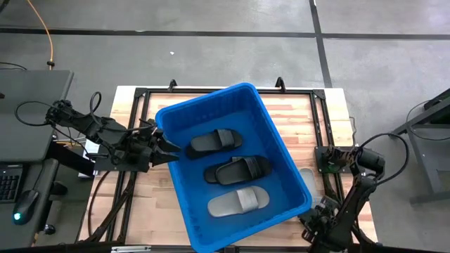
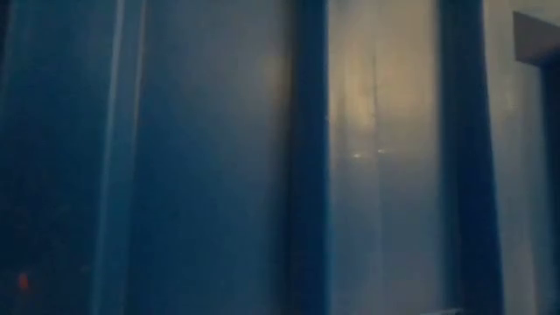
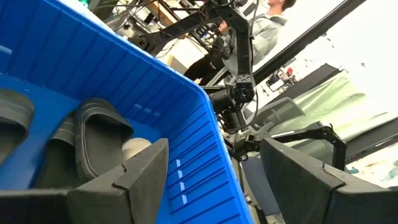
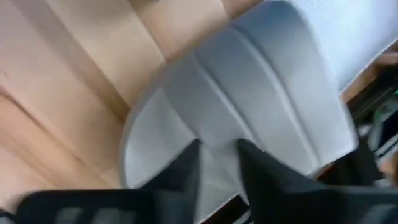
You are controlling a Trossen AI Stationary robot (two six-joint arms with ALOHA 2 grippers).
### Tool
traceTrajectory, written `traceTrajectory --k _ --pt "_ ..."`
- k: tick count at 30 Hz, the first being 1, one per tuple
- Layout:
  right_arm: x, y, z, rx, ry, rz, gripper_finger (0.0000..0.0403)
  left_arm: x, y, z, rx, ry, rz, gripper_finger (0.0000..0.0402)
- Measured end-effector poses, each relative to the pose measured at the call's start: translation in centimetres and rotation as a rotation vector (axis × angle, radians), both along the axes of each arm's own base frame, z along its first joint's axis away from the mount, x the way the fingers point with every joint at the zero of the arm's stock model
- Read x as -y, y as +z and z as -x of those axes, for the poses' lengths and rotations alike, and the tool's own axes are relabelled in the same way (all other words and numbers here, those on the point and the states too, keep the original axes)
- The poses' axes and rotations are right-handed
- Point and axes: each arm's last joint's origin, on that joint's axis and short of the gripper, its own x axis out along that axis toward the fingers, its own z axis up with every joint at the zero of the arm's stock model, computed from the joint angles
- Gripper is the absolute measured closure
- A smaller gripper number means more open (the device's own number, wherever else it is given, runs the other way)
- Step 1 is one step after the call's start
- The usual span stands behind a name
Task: Pick and place slides into bin
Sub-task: Put the white slide in the bin
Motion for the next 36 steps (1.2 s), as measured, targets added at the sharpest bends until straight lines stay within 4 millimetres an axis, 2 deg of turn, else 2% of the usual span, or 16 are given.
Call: traceTrajectory --k 2,3,6,10,18,22,27,30,33,36 --pt "-0.1 -0.4 0.0 -0.002 -0.024 -0.03 0.0374 0.0 0.0 0.0 0.0 0.002 0.012 0.0158" --pt "-0.2 -0.6 -0.2 -0.004 -0.037 -0.054 0.0387 0.0 0.0 0.0 0.0 0.004 0.014 0.0158" --pt "-0.8 -1.2 -0.4 0.028 -0.099 -0.13 0.0398 0.0 0.0 0.0 0.0 0.004 0.017 0.0158" --pt "-1.4 -1.2 0.4 0.061 -0.132 -0.143 0.0396 0.0 0.0 0.0 0.0 0.004 0.017 0.0158" --pt "-3.0 1.7 0.7 0.149 -0.031 -0.163 0.0391 0.1 -0.3 -0.4 -0.02 0.003 0.003 0.0158" --pt "-3.0 2.5 0.8 0.142 -0.038 -0.141 0.0347 0.3 -0.8 -1.0 -0.061 0.003 -0.016 0.0158" --pt "-2.8 2.4 0.8 0.236 0.019 -0.085 0.0246 0.7 -1.2 -1.7 -0.086 -0.022 -0.015 0.0158" --pt "-2.3 2.1 1.1 0.234 0.065 -0.028 0.0197 0.7 -1.3 -1.8 -0.089 -0.023 -0.011 0.0158" --pt "-1.7 1.5 1.4 0.219 0.083 0.021 0.0172 0.7 -1.3 -1.8 -0.088 -0.023 -0.01 0.0158" --pt "-1.4 0.8 1.8 0.187 0.105 0.034 0.0167 0.7 -1.2 -1.7 -0.078 -0.022 -0.007 0.0158"
